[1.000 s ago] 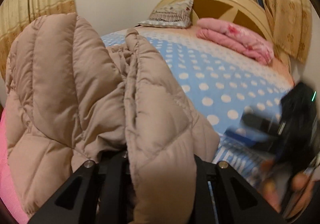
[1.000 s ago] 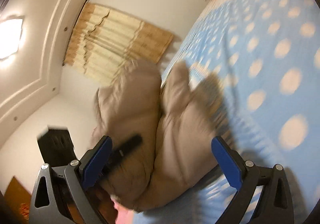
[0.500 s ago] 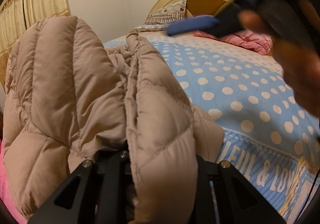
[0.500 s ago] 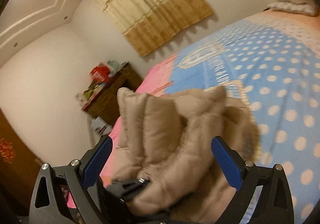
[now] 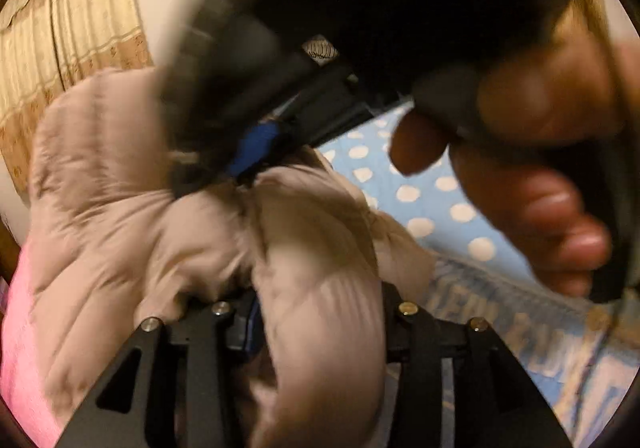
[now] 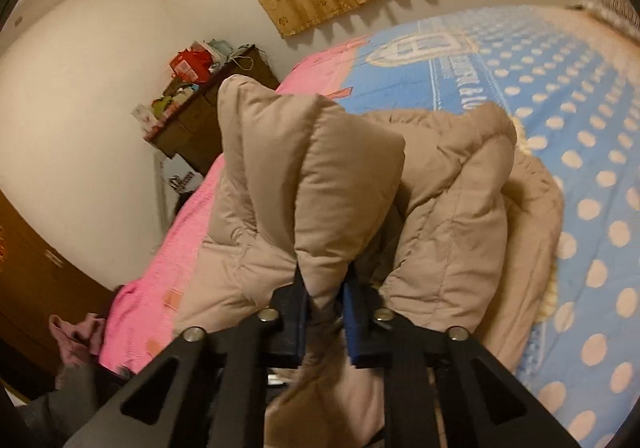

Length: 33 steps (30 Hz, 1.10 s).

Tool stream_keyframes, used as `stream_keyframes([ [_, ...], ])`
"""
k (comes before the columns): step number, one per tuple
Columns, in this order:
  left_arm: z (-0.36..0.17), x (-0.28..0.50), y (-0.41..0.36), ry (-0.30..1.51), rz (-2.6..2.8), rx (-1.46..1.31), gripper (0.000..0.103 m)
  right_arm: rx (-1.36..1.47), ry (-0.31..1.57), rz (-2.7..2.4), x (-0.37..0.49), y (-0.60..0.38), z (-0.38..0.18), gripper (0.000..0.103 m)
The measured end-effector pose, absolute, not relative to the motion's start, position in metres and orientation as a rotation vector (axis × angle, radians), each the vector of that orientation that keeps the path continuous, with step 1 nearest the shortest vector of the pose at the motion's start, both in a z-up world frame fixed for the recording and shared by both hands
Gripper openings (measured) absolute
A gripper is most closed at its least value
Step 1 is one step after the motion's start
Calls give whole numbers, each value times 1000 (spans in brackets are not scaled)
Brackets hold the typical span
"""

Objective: Fold large clothes

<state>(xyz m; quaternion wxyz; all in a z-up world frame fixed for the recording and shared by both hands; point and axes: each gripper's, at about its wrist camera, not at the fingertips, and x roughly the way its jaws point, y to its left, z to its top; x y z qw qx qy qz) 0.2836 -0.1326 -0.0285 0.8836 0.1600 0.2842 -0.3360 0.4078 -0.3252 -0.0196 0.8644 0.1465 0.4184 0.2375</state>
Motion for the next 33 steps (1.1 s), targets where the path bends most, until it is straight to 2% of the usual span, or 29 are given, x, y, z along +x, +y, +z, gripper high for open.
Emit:
stream_keyframes([
  [1, -23, 277, -125, 582, -699, 316, 57, 300, 867, 486, 405, -327, -18, 11],
  [2, -17, 269, -116, 567, -703, 296, 60, 291, 857, 466, 402, -330, -16, 10],
  [4, -2, 249, -92, 540, -709, 251, 76, 296, 855, 449, 400, -338, -15, 9],
  [8, 30, 229, -43, 465, -686, 128, 87, 310, 851, 411, 394, -355, -18, 8],
  [10, 42, 236, -22, 429, -608, 70, 103, 324, 854, 385, 395, -363, -21, 8],
  [12, 40, 257, -12, 434, -504, 80, 103, 330, 859, 364, 394, -371, -26, 8],
  [17, -3, 328, -2, 643, -451, -31, 103, 367, 868, 310, 386, -393, -41, 8],
  [23, -33, 343, -43, 780, -533, -16, 103, 406, 915, 237, 379, -417, -79, 8],
  [27, -40, 327, -59, 758, -490, 121, 103, 453, 919, 213, 377, -430, -101, 6],
  [32, -25, 326, -58, 736, -497, 157, 103, 479, 920, 200, 375, -437, -115, 4],
  [33, -18, 324, -55, 713, -509, 155, 98, 480, 918, 201, 375, -437, -116, 4],
])
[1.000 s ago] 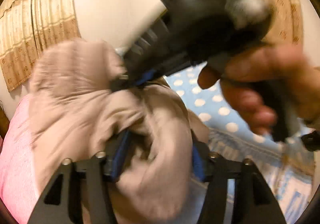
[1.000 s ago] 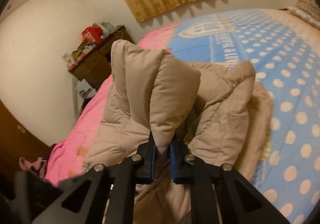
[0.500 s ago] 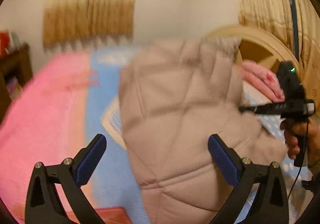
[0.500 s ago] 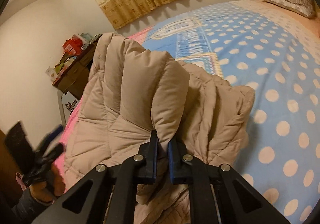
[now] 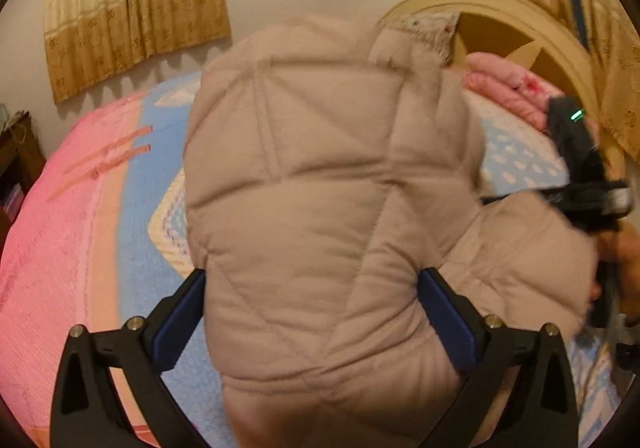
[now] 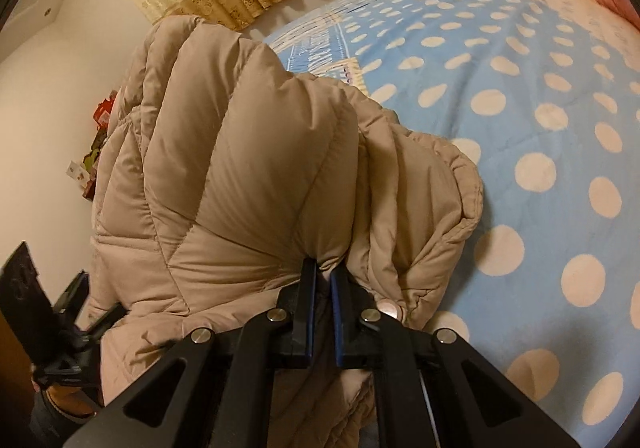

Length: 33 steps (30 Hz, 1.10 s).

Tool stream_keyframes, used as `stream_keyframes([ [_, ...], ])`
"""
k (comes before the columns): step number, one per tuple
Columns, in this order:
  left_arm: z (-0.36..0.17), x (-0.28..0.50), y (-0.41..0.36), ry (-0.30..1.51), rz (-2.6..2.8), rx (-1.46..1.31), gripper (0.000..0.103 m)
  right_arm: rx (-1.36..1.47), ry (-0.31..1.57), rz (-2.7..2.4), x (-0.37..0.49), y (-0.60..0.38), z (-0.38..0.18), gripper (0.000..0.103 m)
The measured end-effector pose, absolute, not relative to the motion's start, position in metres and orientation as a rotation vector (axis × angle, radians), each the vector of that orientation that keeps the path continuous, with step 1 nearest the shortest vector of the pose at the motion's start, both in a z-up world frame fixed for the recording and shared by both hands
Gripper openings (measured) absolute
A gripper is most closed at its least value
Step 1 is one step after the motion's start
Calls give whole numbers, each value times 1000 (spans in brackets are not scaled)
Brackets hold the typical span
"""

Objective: Fold large clothes

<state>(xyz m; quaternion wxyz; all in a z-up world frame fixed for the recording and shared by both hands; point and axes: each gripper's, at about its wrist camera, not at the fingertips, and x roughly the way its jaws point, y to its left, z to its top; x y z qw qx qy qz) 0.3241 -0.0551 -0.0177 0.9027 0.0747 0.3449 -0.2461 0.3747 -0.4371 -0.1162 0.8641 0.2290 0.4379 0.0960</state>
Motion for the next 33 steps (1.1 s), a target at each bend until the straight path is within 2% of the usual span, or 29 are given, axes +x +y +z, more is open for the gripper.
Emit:
stream_keyframes([
  [3, 14, 315, -39, 607, -530, 108, 97, 473, 913, 207, 374, -436, -121, 4],
  [6, 25, 332, -36, 574, -486, 102, 103, 476, 913, 212, 376, -435, -124, 4],
  [10, -10, 380, -51, 724, -399, 171, 103, 474, 920, 207, 378, -434, -125, 4],
  [14, -46, 401, -35, 847, -426, -11, 103, 462, 916, 197, 378, -431, -126, 4],
  [19, -56, 396, -41, 823, -387, 69, 103, 461, 925, 202, 384, -430, -130, 4],
  [33, -66, 399, -43, 823, -381, 29, 103, 447, 921, 204, 387, -427, -138, 3],
])
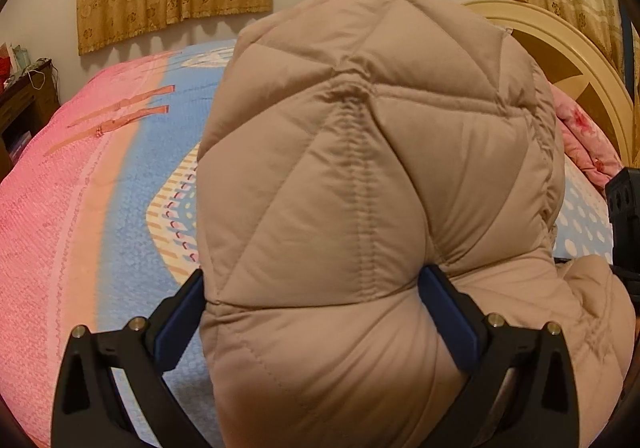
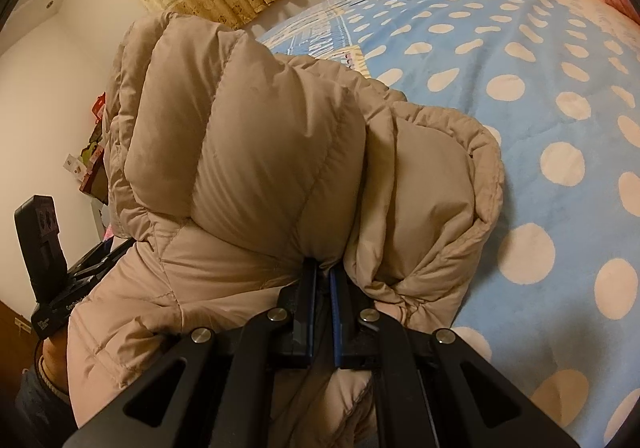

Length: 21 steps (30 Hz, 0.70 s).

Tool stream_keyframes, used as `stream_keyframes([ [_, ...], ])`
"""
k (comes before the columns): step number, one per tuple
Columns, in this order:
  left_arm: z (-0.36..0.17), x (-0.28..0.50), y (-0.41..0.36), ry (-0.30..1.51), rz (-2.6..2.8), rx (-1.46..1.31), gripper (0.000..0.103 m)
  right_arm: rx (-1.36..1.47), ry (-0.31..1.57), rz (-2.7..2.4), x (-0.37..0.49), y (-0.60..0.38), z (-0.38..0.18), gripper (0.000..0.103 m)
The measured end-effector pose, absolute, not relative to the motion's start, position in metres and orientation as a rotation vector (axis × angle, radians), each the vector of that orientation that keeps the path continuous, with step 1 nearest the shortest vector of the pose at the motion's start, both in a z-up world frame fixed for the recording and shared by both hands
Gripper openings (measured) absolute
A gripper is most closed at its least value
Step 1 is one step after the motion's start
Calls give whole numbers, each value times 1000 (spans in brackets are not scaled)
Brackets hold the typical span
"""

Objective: Fold large clothes

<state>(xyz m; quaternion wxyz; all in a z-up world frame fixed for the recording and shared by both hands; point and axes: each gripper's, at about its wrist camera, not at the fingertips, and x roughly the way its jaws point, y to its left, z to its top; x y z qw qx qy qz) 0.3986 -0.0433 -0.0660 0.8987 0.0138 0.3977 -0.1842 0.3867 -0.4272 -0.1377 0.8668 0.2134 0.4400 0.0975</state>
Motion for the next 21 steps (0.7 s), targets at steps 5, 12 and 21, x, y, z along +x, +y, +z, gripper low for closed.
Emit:
stream_keyframes([
  [5, -68, 398, -42, 818, -381, 23, 103, 452, 905, 206, 386, -426, -138, 3],
  [12, -69, 399, -44, 809, -369, 32, 103, 543, 901, 226, 383, -439, -137, 8],
  [21, -68, 398, -47, 795, -359, 50, 103, 817, 798, 225, 349, -504, -118, 102],
])
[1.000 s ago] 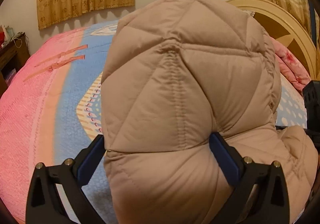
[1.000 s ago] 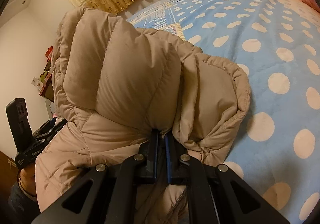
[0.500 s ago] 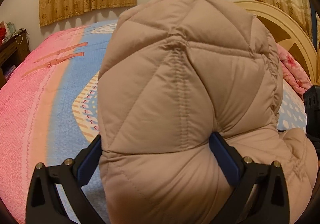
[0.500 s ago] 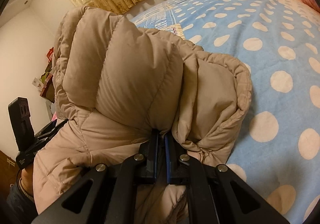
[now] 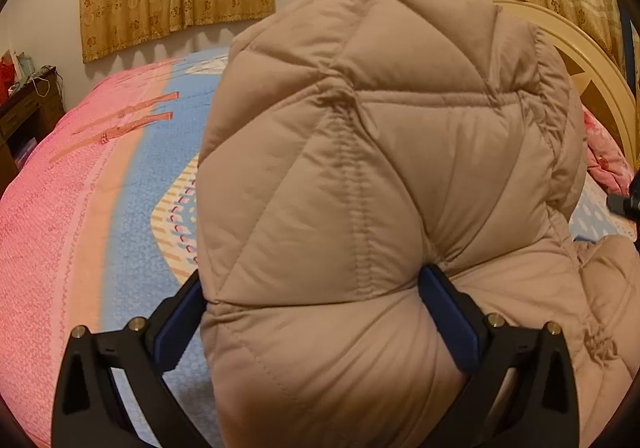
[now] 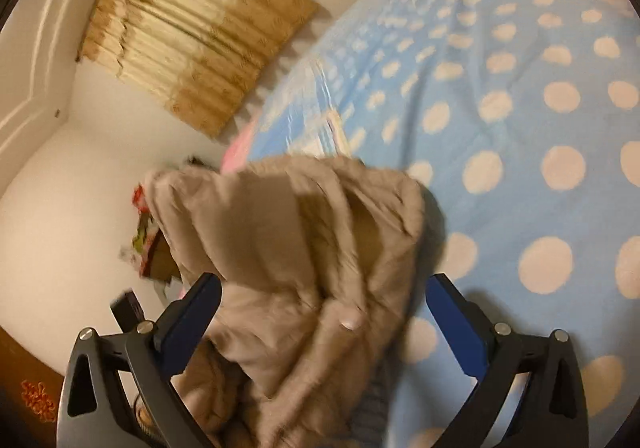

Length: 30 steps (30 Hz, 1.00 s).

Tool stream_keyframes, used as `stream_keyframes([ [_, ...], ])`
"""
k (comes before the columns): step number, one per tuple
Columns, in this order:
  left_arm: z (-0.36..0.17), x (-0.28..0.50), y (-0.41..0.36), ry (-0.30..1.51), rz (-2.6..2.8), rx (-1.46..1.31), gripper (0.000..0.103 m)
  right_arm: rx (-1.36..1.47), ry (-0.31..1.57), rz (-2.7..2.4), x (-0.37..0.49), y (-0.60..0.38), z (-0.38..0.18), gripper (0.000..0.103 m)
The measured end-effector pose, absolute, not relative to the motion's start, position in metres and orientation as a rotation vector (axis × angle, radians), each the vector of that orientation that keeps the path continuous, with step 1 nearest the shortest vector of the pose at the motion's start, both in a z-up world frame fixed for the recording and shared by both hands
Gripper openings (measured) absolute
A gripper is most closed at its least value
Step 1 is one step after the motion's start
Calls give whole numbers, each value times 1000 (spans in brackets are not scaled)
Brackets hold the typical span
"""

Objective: Fold large clothes

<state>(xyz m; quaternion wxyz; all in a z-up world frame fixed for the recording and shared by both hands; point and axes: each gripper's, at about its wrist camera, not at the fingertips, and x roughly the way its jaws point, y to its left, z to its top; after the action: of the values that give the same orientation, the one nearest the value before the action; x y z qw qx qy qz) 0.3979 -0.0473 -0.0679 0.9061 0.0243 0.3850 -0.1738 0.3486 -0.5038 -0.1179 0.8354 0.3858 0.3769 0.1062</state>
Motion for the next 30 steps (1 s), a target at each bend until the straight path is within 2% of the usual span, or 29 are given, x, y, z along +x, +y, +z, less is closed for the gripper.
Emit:
stream_keyframes([
  [8, -68, 398, -48, 795, -360, 48, 103, 858, 878, 383, 372, -491, -142, 102],
  [23, -71, 402, -39, 822, -385, -23, 103, 713, 965, 404, 432, -436, -155, 102],
  [25, -69, 401, -33, 829, -405, -58, 103, 699, 955, 406, 430, -433, -153, 99],
  [27, -62, 397, -17, 825, -442, -145, 103, 687, 925, 420, 420, -436, -154, 85],
  [30, -55, 388, 17, 799, -469, -315, 103, 727, 876, 455, 410, -448, -160, 72],
])
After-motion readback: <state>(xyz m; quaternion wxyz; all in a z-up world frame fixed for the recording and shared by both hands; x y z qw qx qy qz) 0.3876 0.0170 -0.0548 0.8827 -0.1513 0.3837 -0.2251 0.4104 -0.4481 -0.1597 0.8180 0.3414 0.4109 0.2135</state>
